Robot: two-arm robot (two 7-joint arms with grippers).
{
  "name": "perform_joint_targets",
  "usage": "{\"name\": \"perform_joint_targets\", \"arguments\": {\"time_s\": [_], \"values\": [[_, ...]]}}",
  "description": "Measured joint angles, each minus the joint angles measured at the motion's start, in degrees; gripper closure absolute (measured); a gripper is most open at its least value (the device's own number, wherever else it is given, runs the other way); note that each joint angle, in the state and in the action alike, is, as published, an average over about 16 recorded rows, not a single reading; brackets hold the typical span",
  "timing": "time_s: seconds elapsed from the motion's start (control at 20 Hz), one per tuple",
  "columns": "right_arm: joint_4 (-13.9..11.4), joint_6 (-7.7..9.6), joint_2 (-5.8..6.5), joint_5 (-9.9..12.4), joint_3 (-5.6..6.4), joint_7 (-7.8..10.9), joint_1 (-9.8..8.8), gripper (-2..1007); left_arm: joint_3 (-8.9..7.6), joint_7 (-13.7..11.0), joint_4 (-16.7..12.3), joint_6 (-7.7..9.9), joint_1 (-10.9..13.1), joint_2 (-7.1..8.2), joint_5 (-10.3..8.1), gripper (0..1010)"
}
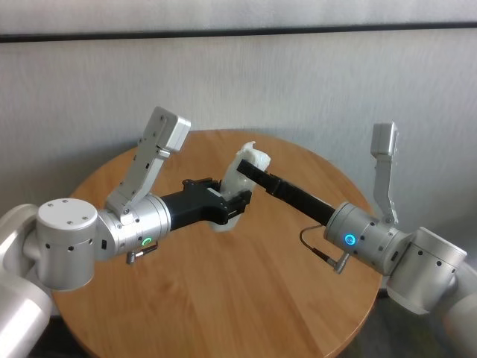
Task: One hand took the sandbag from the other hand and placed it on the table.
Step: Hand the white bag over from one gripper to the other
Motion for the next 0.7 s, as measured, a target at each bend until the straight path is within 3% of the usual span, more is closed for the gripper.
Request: {"name": "perform_joint_targets", "arguments": {"time_s": [0.3, 0.7], "values": [[0.0, 0.07, 0.26, 1.1, -0.59, 0.20, 0.18, 465, 0.01, 0.0, 0.0, 0.01, 0.0, 0.00, 0.01, 386], [0.4, -0.23, 0.84, 2.0, -1.60, -0.22, 0.74, 465, -0.12, 0.4, 0.1, -0.04, 0.0, -0.02, 0.00, 157]]}}
